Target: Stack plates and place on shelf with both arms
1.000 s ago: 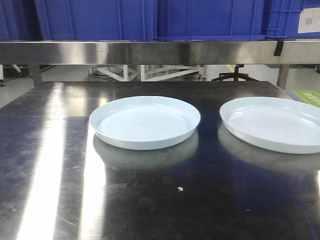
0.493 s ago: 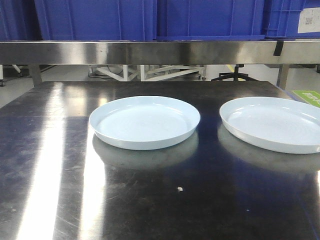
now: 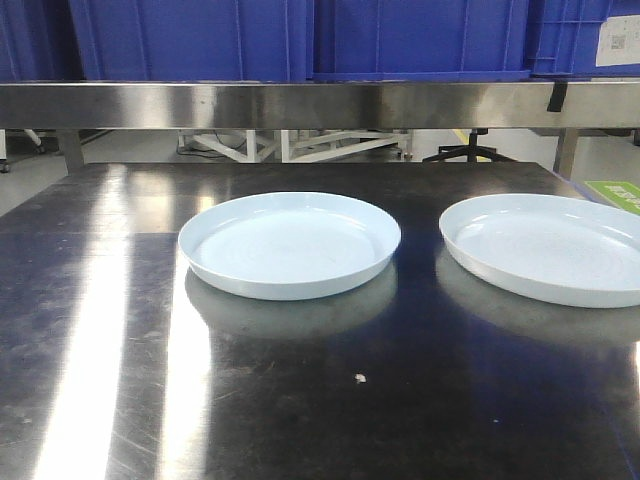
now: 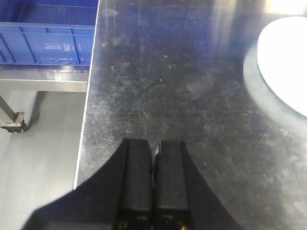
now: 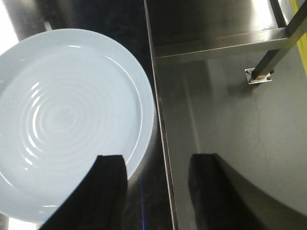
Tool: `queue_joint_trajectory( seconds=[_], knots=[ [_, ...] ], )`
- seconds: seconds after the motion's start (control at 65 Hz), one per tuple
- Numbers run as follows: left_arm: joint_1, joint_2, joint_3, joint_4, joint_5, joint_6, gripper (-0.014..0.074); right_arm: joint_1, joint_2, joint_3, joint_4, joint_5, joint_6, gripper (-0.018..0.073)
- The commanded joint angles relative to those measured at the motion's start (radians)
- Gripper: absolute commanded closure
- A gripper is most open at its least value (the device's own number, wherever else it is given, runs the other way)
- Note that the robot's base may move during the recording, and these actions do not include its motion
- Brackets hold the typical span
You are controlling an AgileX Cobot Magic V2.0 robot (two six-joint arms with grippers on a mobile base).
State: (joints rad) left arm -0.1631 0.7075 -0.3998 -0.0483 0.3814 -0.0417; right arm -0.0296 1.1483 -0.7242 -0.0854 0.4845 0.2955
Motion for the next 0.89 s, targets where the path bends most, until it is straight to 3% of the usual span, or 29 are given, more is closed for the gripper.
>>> queue_joint_trajectory(
  seconds=[0.0, 0.246, 0.508, 0.877],
  knots=[
    [0.001, -0.005, -0.026, -0.005, -0.068, -0.009, 0.051, 0.0, 0.009, -0.036, -0.005, -0.064, -0.004, 0.012],
    [0.001, -0.005, -0.026, -0.005, -0.068, -0.009, 0.051, 0.0, 0.082, -0.036, -0.005, -0.071, -0.004, 0.012],
    [0.001, -0.005, -0.026, -0.005, -0.068, -0.009, 0.051, 0.0, 0.15, -0.041, 0.005, -0.184, -0.002, 0.012],
    [0.001, -0.003, -0.026, -0.005, -0.068, -0.009, 0.051, -0.001, 0.286, -0.167, 0.005, -0.148, -0.002, 0.012]
  ],
)
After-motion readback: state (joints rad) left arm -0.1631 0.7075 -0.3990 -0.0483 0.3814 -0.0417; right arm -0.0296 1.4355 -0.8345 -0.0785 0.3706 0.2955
